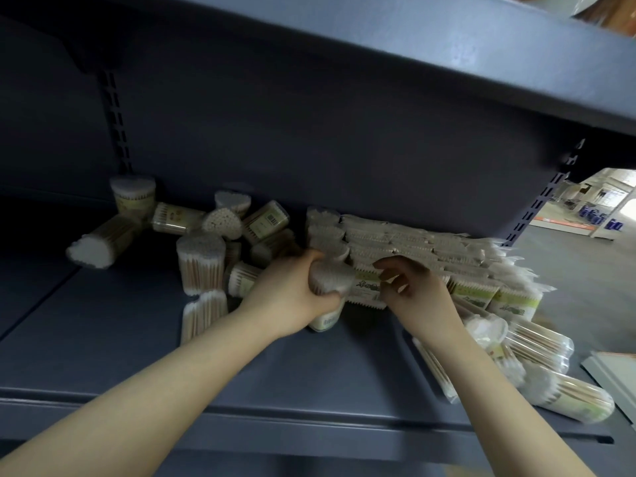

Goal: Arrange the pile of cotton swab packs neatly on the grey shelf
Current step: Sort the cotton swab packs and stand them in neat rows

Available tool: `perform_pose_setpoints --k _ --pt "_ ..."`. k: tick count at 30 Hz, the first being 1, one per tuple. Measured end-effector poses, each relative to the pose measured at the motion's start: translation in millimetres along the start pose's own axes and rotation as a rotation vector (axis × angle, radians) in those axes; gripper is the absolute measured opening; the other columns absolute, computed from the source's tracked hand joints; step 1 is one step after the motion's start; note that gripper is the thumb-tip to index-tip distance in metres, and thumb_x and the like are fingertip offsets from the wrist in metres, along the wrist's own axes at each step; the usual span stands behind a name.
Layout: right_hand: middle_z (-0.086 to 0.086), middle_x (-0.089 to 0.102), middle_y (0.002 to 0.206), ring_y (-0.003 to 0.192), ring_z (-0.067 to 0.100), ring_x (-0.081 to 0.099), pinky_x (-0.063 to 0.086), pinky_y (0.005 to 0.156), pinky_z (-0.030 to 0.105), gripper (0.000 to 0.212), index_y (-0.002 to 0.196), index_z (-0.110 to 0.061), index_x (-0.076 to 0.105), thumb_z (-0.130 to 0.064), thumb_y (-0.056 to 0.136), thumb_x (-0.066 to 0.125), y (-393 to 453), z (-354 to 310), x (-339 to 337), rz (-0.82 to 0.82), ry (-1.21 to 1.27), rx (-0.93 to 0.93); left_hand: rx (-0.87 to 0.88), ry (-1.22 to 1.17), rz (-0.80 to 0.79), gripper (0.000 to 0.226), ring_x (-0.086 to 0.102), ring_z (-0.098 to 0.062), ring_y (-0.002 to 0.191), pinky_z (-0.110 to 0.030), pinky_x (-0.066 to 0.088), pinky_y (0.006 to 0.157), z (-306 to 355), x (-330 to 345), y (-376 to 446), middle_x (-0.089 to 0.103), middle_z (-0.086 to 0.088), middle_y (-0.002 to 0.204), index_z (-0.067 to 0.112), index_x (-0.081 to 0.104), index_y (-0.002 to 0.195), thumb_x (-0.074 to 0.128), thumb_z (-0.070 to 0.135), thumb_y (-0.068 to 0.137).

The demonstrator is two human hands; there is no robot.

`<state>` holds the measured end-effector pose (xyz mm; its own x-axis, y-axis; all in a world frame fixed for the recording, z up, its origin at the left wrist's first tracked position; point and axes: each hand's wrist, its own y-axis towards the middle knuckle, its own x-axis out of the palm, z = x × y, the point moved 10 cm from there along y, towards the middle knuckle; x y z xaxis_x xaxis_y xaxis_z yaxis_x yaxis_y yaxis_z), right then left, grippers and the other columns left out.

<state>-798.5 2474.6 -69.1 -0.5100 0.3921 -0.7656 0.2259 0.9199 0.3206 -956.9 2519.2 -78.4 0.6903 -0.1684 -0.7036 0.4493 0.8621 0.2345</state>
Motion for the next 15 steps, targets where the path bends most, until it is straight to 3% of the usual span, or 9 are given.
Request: perform_pose_setpoints --k 5,10,13,15 --pt "0.003 0.057 0.109 0.096 0.02 0.055 0.034 0.073 0.021 0.035 0.108 -0.015 0.064 -0.001 0.076 0.057 5.0 2.8 -6.0 0.065 -0.066 -0.003 0.076 0.09 0.031 0.059 0.053 -0.017 0.106 -0.032 0.045 0.085 2.8 6.9 -1.6 0.052 -0.001 0.12 0.018 0.048 0.124 0.07 0.039 0.074" --pt "-0.001 0.049 0.095 0.095 0.025 0.054 0.033 0.072 0.023 0.031 0.1 -0.014 0.066 0.001 0.074 0.057 8.8 3.2 -11.8 0.155 -0.094 -0.003 0.092 0.133 0.076 0.06 0.052 -0.016 0.107 -0.034 0.047 0.085 -0.9 4.9 -2.2 0.048 0.002 0.122 0.023 0.05 0.124 0.066 0.049 0.073" --pt "0.001 0.051 0.101 0.1 0.026 0.053 0.034 0.077 0.024 0.033 0.102 -0.013 0.065 0.002 0.074 0.056 11.9 1.2 -11.9 0.169 -0.086 -0.018 0.144 0.186 0.083 0.076 0.051 -0.018 0.111 -0.034 0.045 0.088 2.2 4.5 -3.3 0.048 0.002 0.123 0.024 0.052 0.128 0.044 0.068 0.067" --pt "0.006 0.055 0.108 0.106 0.027 0.051 0.035 0.082 0.025 0.036 0.106 -0.012 0.064 0.003 0.075 0.055 15.2 -1.5 -11.2 0.165 -0.077 -0.045 0.185 0.181 0.097 0.081 0.052 -0.02 0.109 -0.035 0.046 0.088 4.4 3.1 -4.8 0.05 0.003 0.122 0.02 0.057 0.126 0.031 0.068 0.066"
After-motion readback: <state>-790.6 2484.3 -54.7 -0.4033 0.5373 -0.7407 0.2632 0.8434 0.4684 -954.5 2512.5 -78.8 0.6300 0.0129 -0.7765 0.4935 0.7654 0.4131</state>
